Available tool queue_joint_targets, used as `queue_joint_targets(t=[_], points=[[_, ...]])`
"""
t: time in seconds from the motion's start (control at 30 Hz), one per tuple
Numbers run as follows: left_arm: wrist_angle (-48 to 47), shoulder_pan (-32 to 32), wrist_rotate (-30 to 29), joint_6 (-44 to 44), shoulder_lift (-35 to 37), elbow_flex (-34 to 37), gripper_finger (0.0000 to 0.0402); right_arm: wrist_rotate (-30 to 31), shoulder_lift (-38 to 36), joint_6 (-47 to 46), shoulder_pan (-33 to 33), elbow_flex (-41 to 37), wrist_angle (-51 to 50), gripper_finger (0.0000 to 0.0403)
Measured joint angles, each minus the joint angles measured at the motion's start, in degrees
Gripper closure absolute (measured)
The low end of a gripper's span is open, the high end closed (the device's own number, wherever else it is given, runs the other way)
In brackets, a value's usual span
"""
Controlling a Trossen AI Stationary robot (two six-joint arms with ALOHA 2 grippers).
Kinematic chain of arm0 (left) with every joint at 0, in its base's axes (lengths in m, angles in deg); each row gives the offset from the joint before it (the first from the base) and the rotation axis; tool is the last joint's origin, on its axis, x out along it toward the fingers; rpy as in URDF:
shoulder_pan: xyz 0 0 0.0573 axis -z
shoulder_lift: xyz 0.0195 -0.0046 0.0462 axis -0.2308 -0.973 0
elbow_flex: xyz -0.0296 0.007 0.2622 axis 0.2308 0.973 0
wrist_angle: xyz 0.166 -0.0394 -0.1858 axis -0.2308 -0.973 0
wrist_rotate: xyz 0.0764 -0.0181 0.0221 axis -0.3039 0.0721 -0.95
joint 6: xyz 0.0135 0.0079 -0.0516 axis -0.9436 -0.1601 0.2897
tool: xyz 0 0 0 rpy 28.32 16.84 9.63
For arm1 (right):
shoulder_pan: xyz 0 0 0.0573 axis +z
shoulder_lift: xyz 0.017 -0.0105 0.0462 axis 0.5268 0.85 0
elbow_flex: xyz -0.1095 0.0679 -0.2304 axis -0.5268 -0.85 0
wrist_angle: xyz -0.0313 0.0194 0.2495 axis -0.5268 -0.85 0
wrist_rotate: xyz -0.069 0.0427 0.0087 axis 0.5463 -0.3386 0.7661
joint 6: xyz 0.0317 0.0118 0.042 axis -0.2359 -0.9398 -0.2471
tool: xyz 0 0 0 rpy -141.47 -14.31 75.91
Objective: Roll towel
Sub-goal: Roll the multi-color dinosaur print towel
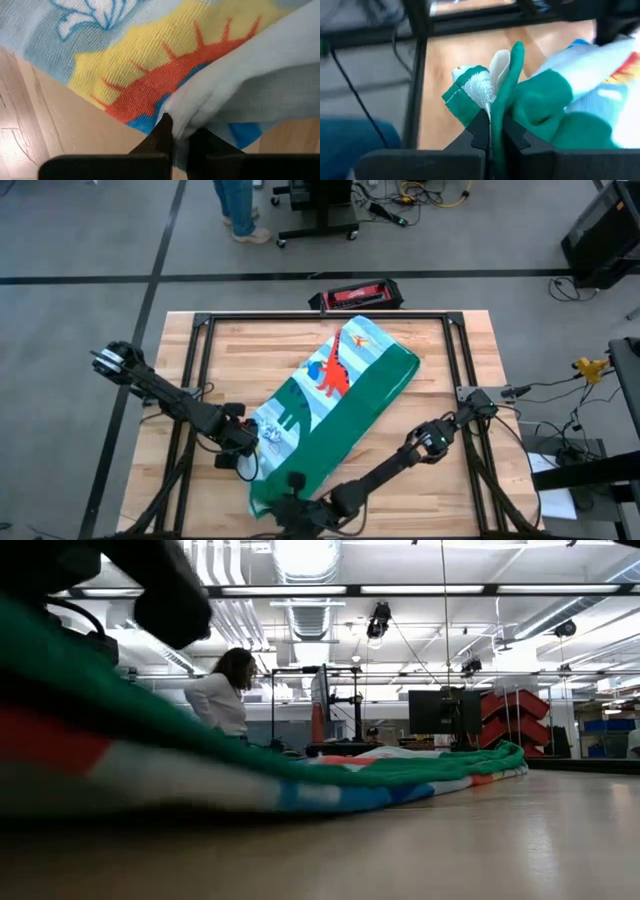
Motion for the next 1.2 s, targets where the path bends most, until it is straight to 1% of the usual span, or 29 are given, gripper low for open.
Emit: queue_joint_targets(t=[0.1, 0.23, 0.33, 0.47, 0.53, 0.6, 0.63, 0.77, 0.9, 0.97, 1.07, 1.2], points=[[-0.2, 0.0, -0.1, 0.0, 0.0, 0.0, 0.0397, 4.2, 0.0, -12.0, 0.3, -1.0, -0.5, 0.0400], [-0.2, 0.0, -0.1, 0.1, 0.0, 0.0, 0.0397, 12.2, 0.0, -22.9, 1.6, -2.9, -1.8, 0.0400], [-0.1, 0.0, -0.1, 0.1, 0.0, 0.0, 0.0397, 19.3, 0.0, -33.0, 2.4, -3.1, -7.6, 0.0400], [-0.2, 0.0, -0.1, 0.1, 0.0, 0.0, 0.0397, 28.3, 0.0, -49.6, 3.2, -3.6, -15.8, 0.0400], [-0.2, 0.0, -0.1, 0.0, 0.0, 0.0, 0.0397, 30.7, 0.0, -55.8, 3.5, -4.1, -18.1, 0.0400], [-0.2, 0.0, -0.1, 0.0, 0.0, 0.0, 0.0397, 30.2, 0.0, -59.1, 3.6, -4.2, -19.9, 0.0400], [-0.2, 0.0, -0.1, 0.0, 0.0, 0.0, 0.0397, 28.8, 0.0, -59.7, 3.6, -4.2, -20.6, 0.0400], [-0.2, 0.0, -0.1, -0.2, 0.0, 0.0, 0.0397, 21.2, 0.0, -56.5, 3.2, -4.2, -21.6, 0.0399], [-0.1, -0.2, -0.1, -0.2, 0.0, 0.0, 0.0397, 19.5, 0.0, -54.7, 3.3, -4.2, -24.2, 0.0398], [-0.1, -0.3, -0.1, -0.1, 0.0, 0.0, 0.0397, 18.5, 0.0, -52.7, 3.3, -4.2, -24.4, 0.0390], [-0.1, -0.4, -0.2, -0.1, 0.0, 0.0, 0.0397, 17.7, 0.0, -50.5, 3.5, -4.2, -24.3, 0.0356], [0.0, -0.8, -0.2, 0.3, 0.0, 0.0, 0.0397, 16.6, 0.0, -47.9, 3.6, -4.2, -24.4, 0.0290]])
